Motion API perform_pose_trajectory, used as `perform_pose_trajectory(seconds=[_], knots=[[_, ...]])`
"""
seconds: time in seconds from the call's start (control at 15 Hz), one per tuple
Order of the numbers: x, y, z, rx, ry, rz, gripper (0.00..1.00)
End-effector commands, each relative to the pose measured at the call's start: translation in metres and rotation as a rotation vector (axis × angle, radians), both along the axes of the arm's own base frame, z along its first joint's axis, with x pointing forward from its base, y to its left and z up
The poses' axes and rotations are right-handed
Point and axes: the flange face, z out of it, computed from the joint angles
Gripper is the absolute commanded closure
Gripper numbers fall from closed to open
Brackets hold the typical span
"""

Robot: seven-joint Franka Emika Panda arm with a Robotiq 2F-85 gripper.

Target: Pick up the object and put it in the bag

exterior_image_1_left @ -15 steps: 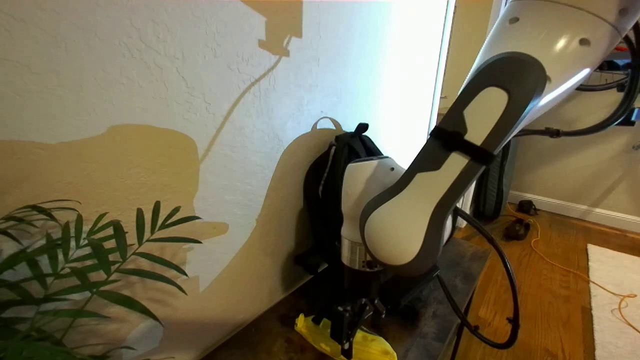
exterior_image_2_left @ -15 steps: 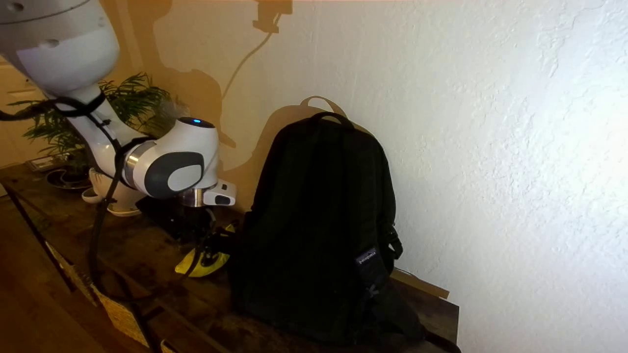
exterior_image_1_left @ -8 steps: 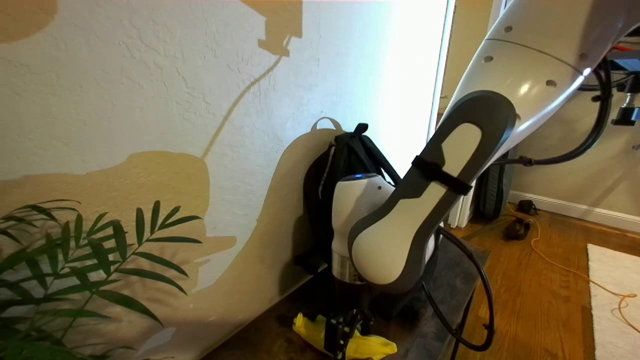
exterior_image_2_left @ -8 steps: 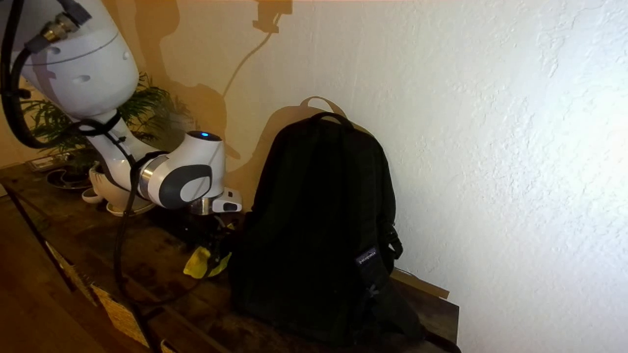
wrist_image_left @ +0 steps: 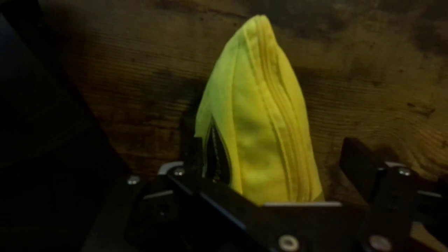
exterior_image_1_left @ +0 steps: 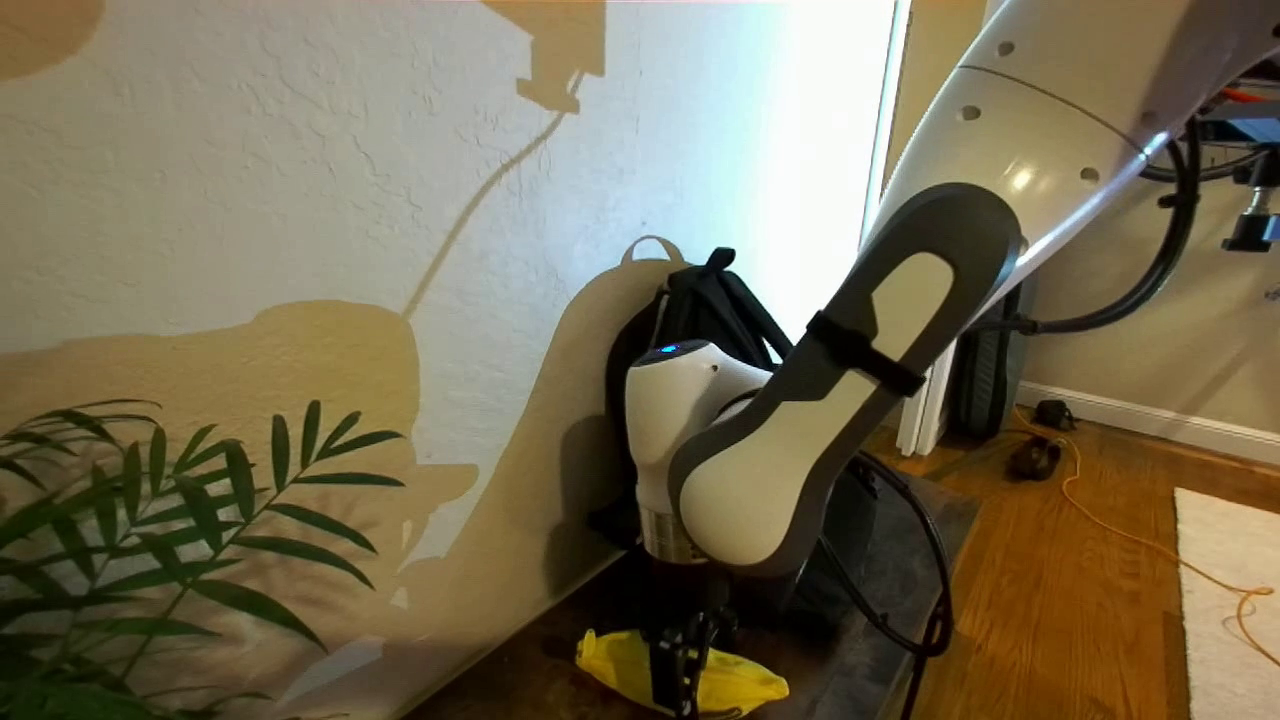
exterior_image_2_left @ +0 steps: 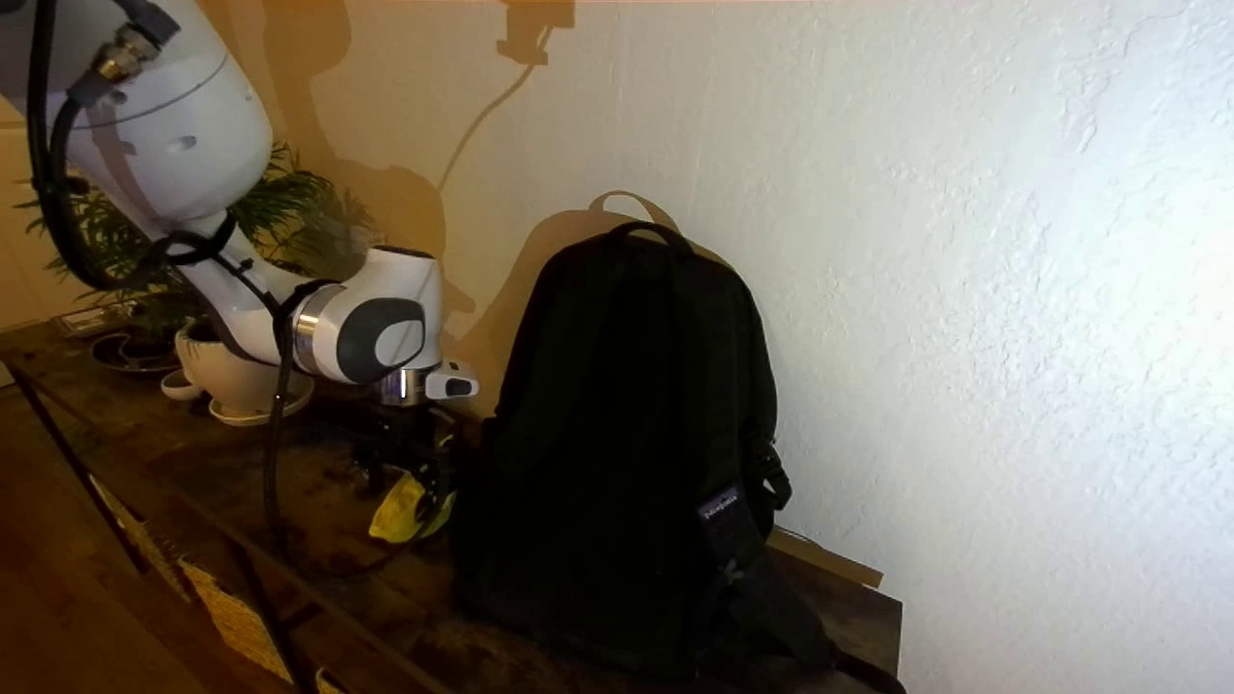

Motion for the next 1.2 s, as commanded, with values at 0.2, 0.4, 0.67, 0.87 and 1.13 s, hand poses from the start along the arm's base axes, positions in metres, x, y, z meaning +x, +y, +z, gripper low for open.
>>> perform_pose_trajectory(seconds=[0.2, 0.4, 0.67, 0.87, 1.13], knots=[[0.000, 0.008, 0.043, -0.072, 0.086, 0.070, 0.00], [0.007, 0.012, 0.044, -0.054, 0.060, 0.092, 0.00], [0.004, 0.009, 0.036, -0.039, 0.075, 0.095, 0.00], [0.002, 0.007, 0.029, -0.046, 0.068, 0.125, 0.00], [0.018, 0.004, 0.022, -0.050, -0.006, 0.135, 0.00]])
